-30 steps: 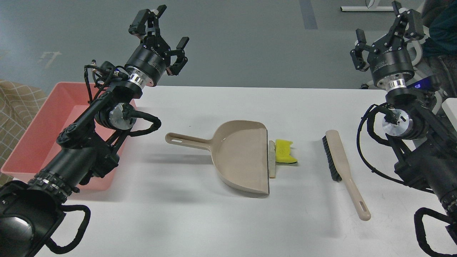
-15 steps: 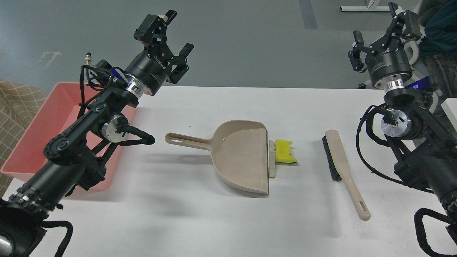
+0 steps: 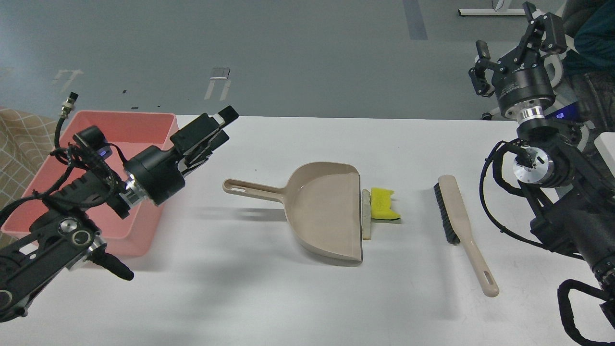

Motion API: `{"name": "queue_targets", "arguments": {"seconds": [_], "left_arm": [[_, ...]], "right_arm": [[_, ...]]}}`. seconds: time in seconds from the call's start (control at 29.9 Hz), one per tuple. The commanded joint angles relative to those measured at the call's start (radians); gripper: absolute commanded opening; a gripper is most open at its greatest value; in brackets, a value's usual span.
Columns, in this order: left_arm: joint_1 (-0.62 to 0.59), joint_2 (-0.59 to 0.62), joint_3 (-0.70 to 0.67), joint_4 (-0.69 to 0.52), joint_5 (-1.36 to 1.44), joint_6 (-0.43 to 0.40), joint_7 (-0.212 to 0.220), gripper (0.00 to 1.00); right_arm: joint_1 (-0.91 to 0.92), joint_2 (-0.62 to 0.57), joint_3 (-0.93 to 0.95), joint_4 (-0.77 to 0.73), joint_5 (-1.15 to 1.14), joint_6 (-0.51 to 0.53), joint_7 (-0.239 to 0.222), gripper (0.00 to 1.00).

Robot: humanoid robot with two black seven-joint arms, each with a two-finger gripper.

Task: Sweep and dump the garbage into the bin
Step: 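Reach the left gripper to the beige dustpan handle and grasp it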

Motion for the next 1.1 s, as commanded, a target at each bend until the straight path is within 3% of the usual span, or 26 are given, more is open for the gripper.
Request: {"name": "queue_targets", "arguments": {"seconds": [0.0, 0.27, 0.47, 0.67, 1.07], "left_arm": [[0.104, 0.005, -0.003, -0.041, 0.034, 0.03, 0.008, 0.98], [0.156, -0.009, 0.008, -0.027, 0.043, 0.031, 0.018, 0.98], [0.146, -0.079, 0.039, 0.097, 0.043, 0.031, 0.018, 0.98], [0.083, -0.197, 0.04, 0.243, 0.044, 0.031, 0.018, 0.98], [-0.028, -0.289, 0.125, 0.387, 0.043, 0.06, 0.015, 0.98]], "right_arm": [[-0.003, 0.0, 0.0, 0.0, 0.0, 0.0, 0.0, 1.0], [-0.007, -0.001, 0.0, 0.0, 0.002, 0.0, 0.0, 1.0], [-0.007, 0.0, -0.001, 0.0, 0.0, 0.0, 0.0, 1.0], [-0.007, 0.0, -0.001, 0.0, 0.0, 0.0, 0.0, 1.0], [-0.006, 0.0, -0.018, -0.002, 0.0, 0.0, 0.0, 1.0]]}}
